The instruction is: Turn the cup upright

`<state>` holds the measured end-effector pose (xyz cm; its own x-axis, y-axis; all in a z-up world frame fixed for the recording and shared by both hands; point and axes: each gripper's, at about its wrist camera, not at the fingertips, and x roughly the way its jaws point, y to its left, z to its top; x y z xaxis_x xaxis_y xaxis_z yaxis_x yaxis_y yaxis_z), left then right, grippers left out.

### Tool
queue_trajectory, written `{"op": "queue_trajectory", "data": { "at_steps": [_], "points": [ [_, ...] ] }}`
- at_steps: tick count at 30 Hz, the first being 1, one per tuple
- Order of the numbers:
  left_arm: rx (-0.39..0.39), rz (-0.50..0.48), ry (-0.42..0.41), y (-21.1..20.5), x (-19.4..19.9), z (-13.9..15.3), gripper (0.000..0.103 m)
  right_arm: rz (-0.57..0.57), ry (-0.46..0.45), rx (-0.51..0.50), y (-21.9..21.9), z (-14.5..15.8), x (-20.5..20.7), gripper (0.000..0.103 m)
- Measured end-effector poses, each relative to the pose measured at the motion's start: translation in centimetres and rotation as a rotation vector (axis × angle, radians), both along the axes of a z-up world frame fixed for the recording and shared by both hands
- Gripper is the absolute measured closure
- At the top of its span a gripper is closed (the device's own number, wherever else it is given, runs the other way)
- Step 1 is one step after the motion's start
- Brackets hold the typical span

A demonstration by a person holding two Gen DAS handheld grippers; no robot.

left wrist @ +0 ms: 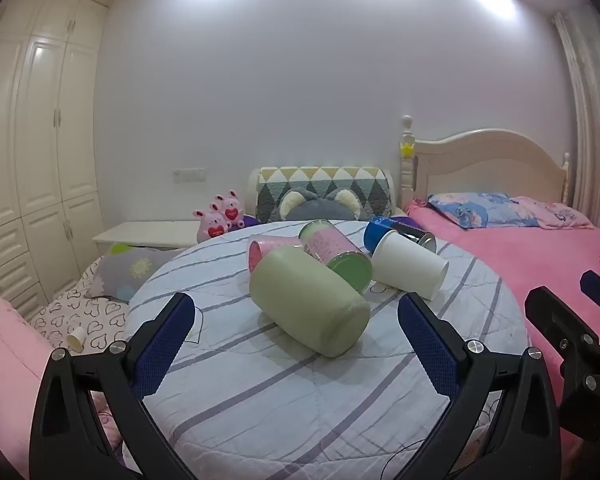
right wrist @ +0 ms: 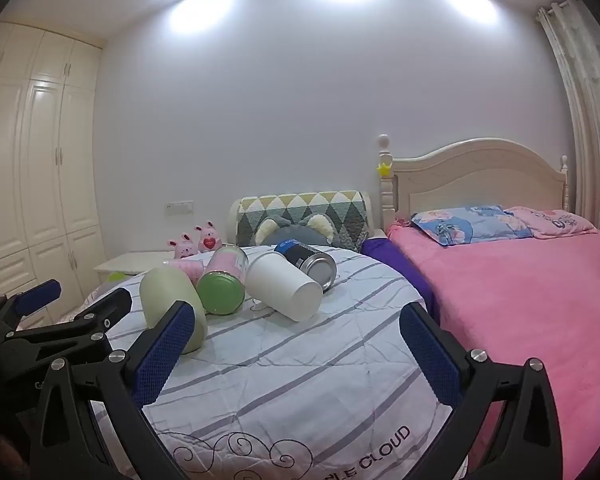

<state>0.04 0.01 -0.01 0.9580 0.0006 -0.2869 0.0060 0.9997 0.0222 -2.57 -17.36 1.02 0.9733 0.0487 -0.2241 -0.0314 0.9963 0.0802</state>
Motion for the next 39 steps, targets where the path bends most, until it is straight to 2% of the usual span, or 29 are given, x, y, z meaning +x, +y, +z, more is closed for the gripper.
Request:
{"op": "queue_trajectory", "data": {
  "at_steps": [12, 39],
  "points": [
    [-0.029, 0.015, -0.006, 0.61, 0.07, 0.12, 0.0, -0.008, 0.002, 0.013, 0.19, -0.29, -0.05, 0.0],
    [-0.001, 0.003, -0.011, -0.19, 0.04, 0.15, 0.0, 0.003, 0.043, 0.012, -0.33, -0.44, 0.16, 0.0]
  ]
}}
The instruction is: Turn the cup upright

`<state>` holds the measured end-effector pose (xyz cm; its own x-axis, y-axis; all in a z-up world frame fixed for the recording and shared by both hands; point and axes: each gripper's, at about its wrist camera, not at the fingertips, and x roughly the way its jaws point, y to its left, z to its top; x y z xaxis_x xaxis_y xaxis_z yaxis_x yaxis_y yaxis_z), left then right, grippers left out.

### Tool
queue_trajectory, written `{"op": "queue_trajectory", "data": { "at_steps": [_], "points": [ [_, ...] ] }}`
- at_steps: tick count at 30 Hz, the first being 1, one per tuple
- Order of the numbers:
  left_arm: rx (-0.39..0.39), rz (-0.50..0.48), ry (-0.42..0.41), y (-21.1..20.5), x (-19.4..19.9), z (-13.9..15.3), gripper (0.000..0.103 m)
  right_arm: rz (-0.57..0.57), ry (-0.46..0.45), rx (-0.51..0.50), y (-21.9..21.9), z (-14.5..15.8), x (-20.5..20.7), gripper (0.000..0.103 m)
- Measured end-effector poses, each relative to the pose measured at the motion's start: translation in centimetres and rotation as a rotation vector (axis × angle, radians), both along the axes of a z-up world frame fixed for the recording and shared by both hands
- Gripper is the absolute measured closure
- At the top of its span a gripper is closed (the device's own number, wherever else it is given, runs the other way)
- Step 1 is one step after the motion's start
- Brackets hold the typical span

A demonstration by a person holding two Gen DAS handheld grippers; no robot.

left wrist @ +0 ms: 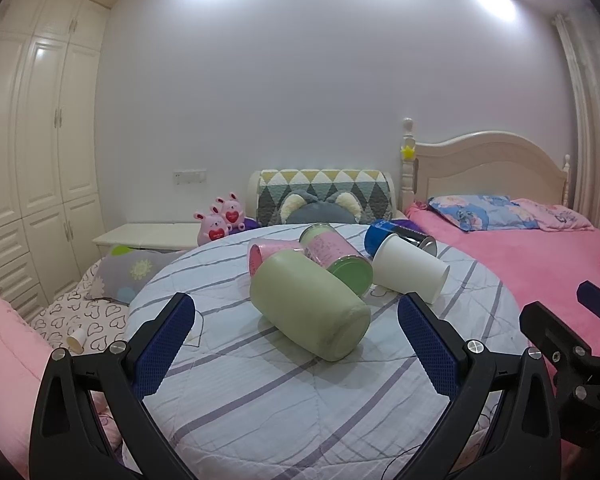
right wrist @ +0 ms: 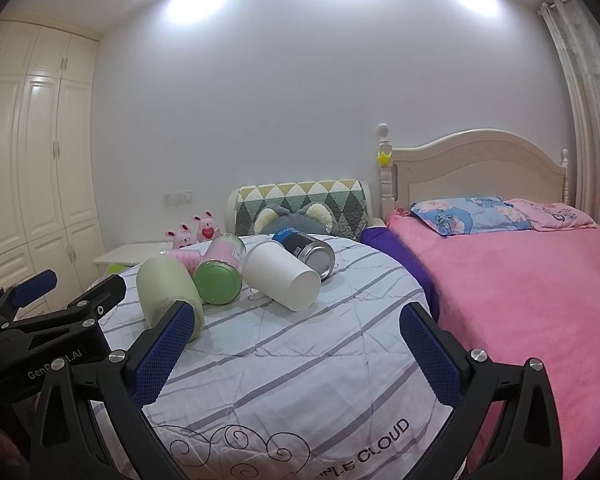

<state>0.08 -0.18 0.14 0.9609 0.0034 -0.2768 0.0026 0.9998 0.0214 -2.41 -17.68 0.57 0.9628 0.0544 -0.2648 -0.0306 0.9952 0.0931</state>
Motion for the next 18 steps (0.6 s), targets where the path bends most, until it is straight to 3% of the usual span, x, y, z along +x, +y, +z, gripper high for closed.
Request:
{"op": "queue_trajectory", "data": {
  "at_steps": [18],
  "points": [
    [-0.001, -0.008, 0.024, -0.03, 0.66, -0.11, 0.0, 0.003, 0.032, -0.009, 0.02, -0.03, 0.68, 0.0]
  ]
}}
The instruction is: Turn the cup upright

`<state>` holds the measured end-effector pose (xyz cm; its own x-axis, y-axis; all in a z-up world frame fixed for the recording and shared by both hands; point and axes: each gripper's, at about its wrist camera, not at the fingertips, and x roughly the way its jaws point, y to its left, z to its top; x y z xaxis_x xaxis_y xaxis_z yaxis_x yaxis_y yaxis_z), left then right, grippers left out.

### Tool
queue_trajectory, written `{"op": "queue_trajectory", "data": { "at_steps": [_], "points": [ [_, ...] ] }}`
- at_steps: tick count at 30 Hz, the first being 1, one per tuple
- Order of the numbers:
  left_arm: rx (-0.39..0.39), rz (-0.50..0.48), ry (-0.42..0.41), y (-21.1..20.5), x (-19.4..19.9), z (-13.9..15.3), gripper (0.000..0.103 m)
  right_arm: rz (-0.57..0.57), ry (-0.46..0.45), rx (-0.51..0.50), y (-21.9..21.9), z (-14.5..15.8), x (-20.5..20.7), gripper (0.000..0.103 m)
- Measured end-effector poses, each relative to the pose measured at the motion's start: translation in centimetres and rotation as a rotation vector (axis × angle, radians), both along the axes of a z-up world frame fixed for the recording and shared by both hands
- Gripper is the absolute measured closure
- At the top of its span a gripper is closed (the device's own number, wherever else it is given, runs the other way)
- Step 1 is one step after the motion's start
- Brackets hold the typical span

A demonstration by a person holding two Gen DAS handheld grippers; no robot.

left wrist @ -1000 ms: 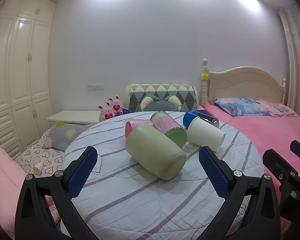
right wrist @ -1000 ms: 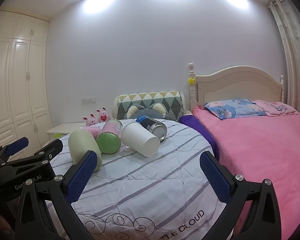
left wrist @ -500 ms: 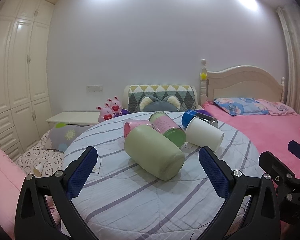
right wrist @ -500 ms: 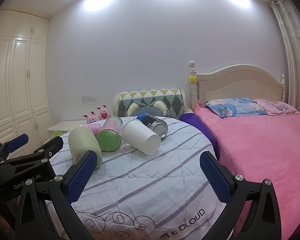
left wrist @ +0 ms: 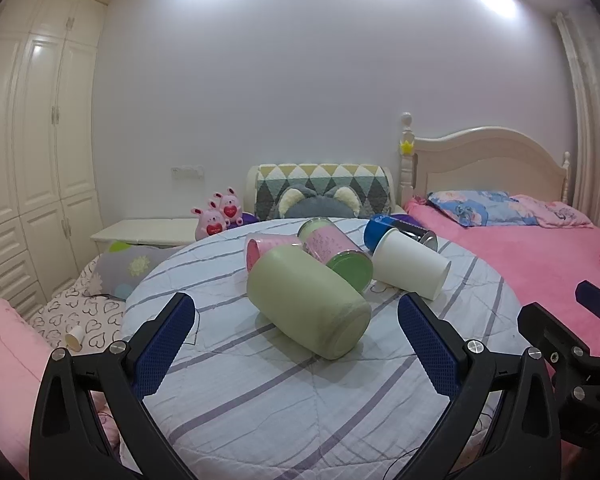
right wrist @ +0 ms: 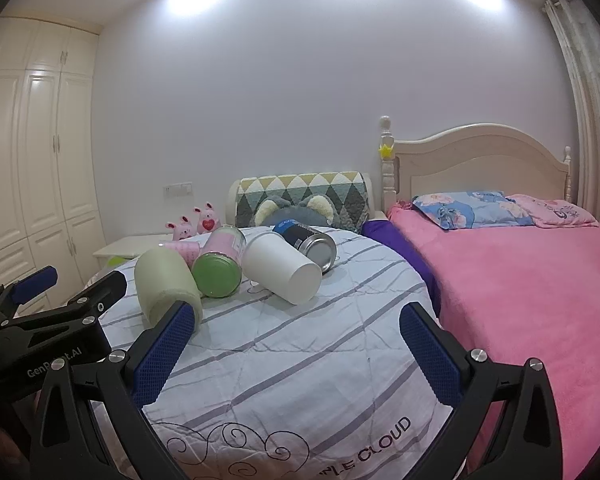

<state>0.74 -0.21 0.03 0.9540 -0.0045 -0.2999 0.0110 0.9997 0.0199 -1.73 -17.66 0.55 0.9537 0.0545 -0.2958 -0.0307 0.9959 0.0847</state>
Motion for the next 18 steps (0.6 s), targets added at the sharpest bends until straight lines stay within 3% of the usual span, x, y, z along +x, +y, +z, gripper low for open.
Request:
{"op": "queue_trajectory", "data": {
  "at_steps": [18],
  "points": [
    [-0.037, -0.023, 0.069, 0.4, 4.5, 1.2, 0.0, 0.031, 0.075, -0.075, -0.2, 2.2, 5.0, 0.0]
  ]
}}
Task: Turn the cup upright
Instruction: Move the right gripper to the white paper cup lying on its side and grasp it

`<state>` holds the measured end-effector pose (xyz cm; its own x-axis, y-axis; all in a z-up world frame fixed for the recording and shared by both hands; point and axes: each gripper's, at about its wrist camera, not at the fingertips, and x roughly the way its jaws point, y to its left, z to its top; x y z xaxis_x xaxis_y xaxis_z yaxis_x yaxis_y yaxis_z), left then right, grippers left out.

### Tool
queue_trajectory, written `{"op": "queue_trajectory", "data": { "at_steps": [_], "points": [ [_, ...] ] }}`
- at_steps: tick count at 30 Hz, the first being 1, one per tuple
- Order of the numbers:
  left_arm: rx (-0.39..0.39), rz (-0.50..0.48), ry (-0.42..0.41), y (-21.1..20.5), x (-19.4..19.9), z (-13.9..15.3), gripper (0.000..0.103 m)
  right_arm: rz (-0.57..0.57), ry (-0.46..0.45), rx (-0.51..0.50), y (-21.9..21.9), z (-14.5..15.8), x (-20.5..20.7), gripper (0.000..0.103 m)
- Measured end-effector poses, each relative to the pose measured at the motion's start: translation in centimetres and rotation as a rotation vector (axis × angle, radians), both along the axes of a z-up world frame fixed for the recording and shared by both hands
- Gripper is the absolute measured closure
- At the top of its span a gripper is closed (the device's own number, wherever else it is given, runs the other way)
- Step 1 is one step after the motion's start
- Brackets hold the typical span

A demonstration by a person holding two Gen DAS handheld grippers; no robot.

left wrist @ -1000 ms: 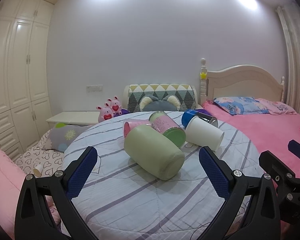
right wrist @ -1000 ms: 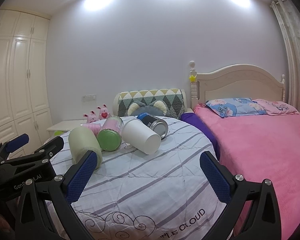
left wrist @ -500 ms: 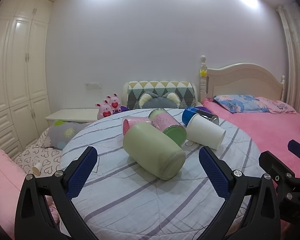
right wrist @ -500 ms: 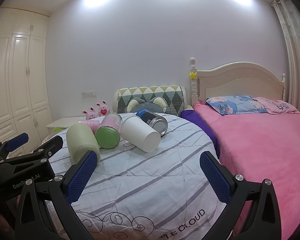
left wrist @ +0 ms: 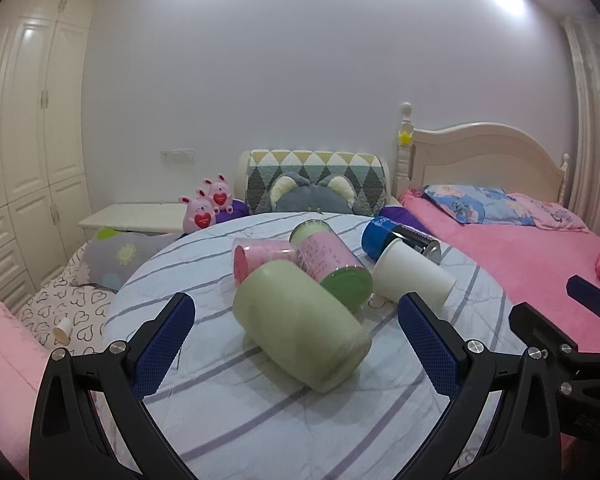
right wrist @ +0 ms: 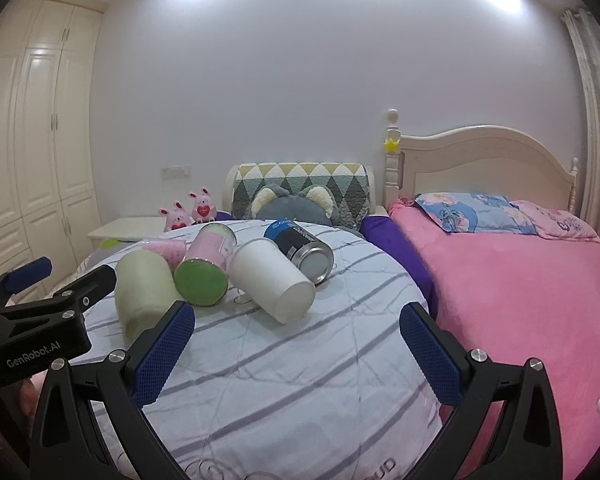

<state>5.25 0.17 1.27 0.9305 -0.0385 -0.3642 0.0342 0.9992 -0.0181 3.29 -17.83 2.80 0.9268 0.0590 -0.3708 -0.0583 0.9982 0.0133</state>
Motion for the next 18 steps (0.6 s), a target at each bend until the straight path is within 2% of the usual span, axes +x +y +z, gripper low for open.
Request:
{"op": "queue_trajectory", "data": {
  "at_steps": [8, 18],
  "points": [
    [0.006, -0.011, 0.077, -0.2, 3.6, 1.0, 0.0, 0.116, 0.11, -0.054, 0.2, 1.1, 4.8, 0.0],
    [0.11, 0.011, 0.184, -1.3, 7.5, 0.8, 0.0, 0.273, 0.319, -0.098, 0.6, 0.5, 11.6, 0.0]
  ]
}}
